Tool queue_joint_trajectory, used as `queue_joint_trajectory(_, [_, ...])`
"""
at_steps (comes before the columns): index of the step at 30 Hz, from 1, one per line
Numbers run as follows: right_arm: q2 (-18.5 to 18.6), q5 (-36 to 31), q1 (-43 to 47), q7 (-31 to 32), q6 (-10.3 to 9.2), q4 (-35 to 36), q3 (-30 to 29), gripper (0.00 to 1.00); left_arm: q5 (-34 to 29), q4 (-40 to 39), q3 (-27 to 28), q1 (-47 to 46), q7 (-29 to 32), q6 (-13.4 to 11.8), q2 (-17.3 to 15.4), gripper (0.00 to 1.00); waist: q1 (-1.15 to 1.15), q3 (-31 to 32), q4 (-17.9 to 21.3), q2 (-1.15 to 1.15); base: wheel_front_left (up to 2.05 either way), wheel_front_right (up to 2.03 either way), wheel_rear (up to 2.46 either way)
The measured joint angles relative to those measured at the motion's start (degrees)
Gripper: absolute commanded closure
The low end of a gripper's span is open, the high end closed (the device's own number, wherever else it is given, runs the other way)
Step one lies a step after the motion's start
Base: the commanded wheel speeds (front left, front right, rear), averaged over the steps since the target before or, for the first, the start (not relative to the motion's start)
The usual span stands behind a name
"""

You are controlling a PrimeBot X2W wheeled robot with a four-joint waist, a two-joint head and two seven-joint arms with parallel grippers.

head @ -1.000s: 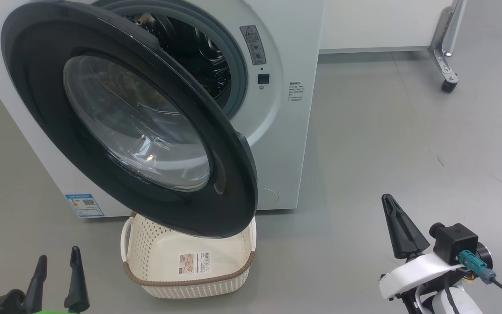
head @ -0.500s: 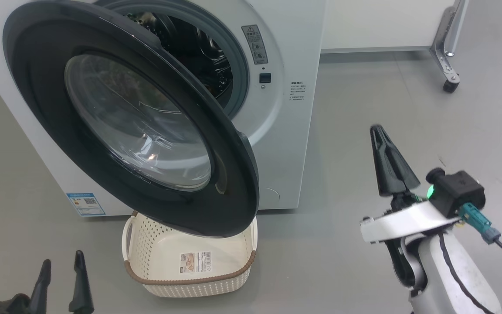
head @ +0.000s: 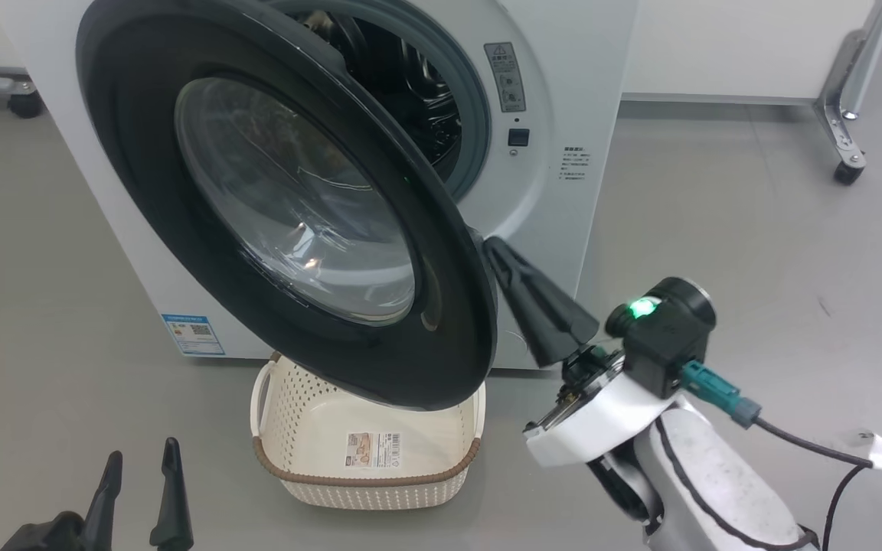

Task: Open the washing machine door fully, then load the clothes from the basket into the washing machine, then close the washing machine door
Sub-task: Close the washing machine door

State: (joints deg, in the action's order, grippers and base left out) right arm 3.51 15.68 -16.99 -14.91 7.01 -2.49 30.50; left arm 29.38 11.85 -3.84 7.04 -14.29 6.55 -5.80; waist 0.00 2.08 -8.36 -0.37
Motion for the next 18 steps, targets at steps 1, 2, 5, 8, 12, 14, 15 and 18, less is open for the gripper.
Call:
queue_joint_trajectory(1, [0.0,0.04,0.05,0.0,0.0,-0.87,1.16,1.0,0.0,-0.13,0.02,-0.01,0.0,0.0,0.08,0.0,0.0,-0.04,-0.42,0.0,0.0,0.0,0.0])
queue_joint_trajectory(2, [0.0,0.15,0.16,0.01,0.01,-1.7,2.22,1.0,0.0,-0.27,-0.01,-0.02,0.0,0.0,0.13,0.0,0.0,-0.09,-0.81,0.0,0.0,0.0,0.0])
queue_joint_trajectory(5, [0.0,0.55,0.71,0.01,0.01,-3.97,4.24,1.0,0.0,-0.58,-0.12,-0.04,0.0,0.03,0.44,0.0,0.0,-0.37,-1.92,0.0,0.0,0.0,0.0])
queue_joint_trajectory(8, [0.0,1.13,1.06,0.01,0.01,-5.89,5.02,1.0,0.0,-0.82,-0.37,-0.13,0.0,0.03,0.76,0.0,0.0,-0.85,-2.88,0.0,0.0,0.0,0.0])
queue_joint_trajectory(12, [0.02,1.98,1.05,0.01,0.01,-7.86,4.9,1.0,0.0,-1.15,-0.2,-0.44,0.0,0.05,0.88,0.0,0.0,-1.57,-4.01,0.0,0.0,0.0,0.0])
queue_joint_trajectory(14, [0.02,2.03,1.04,0.01,0.01,-8.65,4.61,1.0,0.0,-1.27,-0.19,-0.85,0.0,0.05,0.91,0.0,0.0,-1.89,-4.59,0.0,0.0,0.0,0.0])
queue_joint_trajectory(15, [0.02,2.09,1.03,0.01,0.01,-8.99,4.42,1.0,0.0,-1.36,-0.18,-1.1,0.0,0.05,0.93,0.0,0.0,-2.05,-4.89,0.0,0.0,0.0,0.0])
queue_joint_trajectory(18, [0.02,2.37,0.86,0.01,0.01,-9.54,3.91,1.0,0.0,-1.74,-0.18,-1.46,-0.14,0.22,1.0,0.0,0.0,-2.65,-5.75,0.0,0.0,0.0,0.0])
